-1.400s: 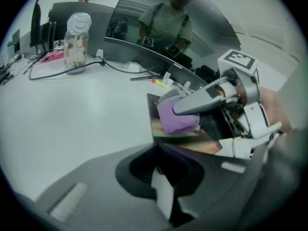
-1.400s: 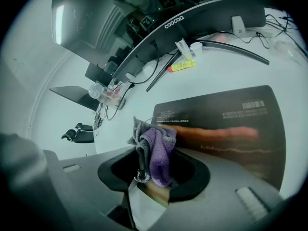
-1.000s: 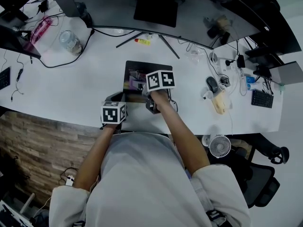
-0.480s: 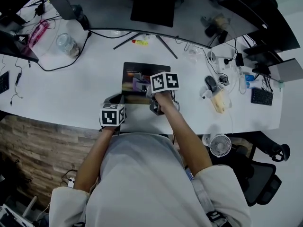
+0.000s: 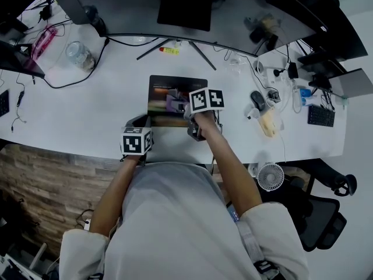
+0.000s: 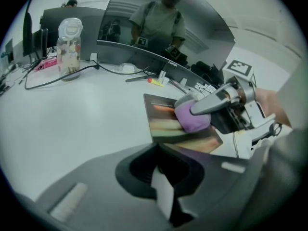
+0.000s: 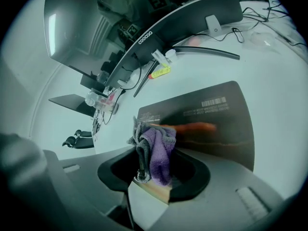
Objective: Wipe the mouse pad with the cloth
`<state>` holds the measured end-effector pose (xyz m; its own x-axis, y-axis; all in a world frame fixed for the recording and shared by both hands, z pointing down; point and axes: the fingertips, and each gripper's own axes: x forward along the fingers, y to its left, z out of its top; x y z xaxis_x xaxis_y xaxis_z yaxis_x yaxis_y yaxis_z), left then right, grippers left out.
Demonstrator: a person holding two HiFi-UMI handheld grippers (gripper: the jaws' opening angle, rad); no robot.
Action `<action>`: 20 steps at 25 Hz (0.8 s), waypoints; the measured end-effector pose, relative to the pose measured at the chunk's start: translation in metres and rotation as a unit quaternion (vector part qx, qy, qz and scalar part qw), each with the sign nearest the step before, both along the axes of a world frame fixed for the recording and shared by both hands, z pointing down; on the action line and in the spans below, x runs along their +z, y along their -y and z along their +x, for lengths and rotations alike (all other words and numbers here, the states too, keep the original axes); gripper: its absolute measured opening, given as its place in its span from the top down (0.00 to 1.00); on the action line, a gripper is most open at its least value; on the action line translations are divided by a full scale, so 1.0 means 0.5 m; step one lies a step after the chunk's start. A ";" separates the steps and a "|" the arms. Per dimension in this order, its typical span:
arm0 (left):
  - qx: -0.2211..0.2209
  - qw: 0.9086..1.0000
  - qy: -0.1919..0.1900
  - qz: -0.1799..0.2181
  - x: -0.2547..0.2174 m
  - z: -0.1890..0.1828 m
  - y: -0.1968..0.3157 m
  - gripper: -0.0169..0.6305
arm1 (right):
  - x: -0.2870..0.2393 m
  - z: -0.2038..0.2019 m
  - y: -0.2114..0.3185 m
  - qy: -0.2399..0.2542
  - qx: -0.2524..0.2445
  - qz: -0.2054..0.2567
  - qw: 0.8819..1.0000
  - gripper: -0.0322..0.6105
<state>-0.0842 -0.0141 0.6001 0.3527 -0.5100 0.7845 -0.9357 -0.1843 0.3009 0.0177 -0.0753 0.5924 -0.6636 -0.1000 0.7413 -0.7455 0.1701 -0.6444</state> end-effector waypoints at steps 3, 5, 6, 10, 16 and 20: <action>-0.001 1.000 -0.002 -0.002 0.000 0.000 0.000 0.97 | 0.000 0.009 0.000 -0.002 0.001 0.000 1.000 0.67; -0.001 1.000 -0.002 -0.001 0.000 0.001 -0.001 0.97 | 0.000 0.018 -0.002 -0.002 0.002 -0.001 1.000 0.67; -0.001 1.000 -0.001 -0.001 0.000 0.001 -0.001 0.97 | 0.000 0.022 -0.002 -0.001 0.002 -0.001 1.000 0.67; -0.004 1.000 -0.004 0.001 0.000 0.000 -0.001 0.97 | 0.001 0.038 -0.004 0.001 0.006 -0.005 1.000 0.67; -0.006 1.000 -0.005 -0.002 0.000 0.002 -0.002 0.97 | 0.001 0.068 -0.006 0.005 0.019 -0.010 1.000 0.67; -0.006 1.000 -0.005 -0.001 -0.001 0.002 -0.001 0.97 | 0.002 0.084 -0.006 0.005 0.023 -0.011 1.000 0.67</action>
<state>-0.0831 -0.0136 0.5999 0.3535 -0.5123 0.7827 -0.9351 -0.1716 0.3101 0.0597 -0.0723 0.5936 -0.6661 -0.1139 0.7371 -0.7457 0.1220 -0.6550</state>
